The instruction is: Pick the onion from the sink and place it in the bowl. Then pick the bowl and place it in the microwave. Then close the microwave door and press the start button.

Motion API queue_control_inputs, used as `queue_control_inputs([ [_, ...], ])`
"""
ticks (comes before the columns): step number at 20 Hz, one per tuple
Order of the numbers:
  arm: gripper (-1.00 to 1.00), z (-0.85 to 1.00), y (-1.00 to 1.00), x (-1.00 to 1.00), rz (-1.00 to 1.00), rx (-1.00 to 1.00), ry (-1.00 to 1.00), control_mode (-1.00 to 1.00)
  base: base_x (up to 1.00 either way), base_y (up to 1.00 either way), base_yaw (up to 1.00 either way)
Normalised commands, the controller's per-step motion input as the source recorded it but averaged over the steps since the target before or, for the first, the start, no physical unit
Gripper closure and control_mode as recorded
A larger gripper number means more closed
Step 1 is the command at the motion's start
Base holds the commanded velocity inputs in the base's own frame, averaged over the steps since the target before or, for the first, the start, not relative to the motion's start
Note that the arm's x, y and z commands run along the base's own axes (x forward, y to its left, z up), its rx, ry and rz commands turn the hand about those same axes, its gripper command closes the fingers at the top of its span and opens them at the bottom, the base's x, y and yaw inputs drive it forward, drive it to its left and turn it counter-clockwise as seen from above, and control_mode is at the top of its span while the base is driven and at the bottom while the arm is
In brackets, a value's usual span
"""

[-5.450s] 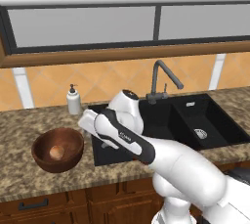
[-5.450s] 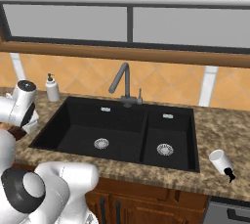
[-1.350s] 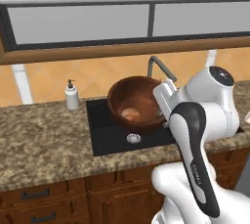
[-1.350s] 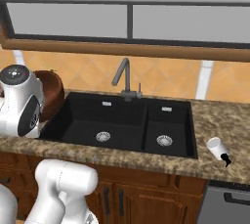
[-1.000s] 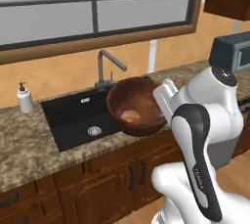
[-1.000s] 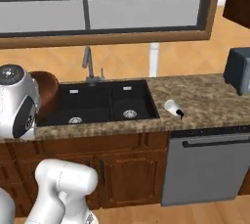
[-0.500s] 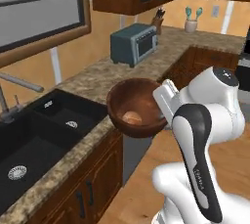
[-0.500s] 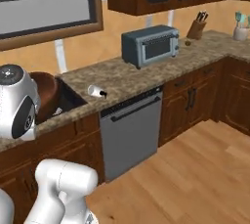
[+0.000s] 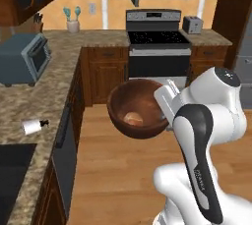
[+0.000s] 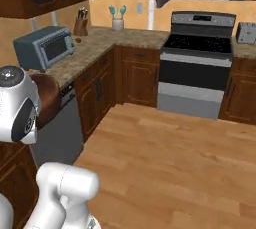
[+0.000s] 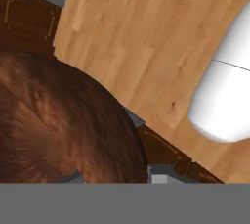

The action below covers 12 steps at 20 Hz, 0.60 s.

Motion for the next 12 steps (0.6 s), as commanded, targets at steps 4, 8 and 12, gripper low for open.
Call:
queue_control_inputs([
  [4,1.00,0.00,0.00,0.00,0.00,0.00,0.00,1.00,0.14,-0.39,-0.80],
  [8,1.00,0.00,0.00,0.00,0.00,0.00,0.00,1.00,0.68,-0.84,-0.44],
  [12,1.00,0.00,0.00,0.00,0.00,0.00,0.00,1.00,0.98,-0.50,-0.20],
])
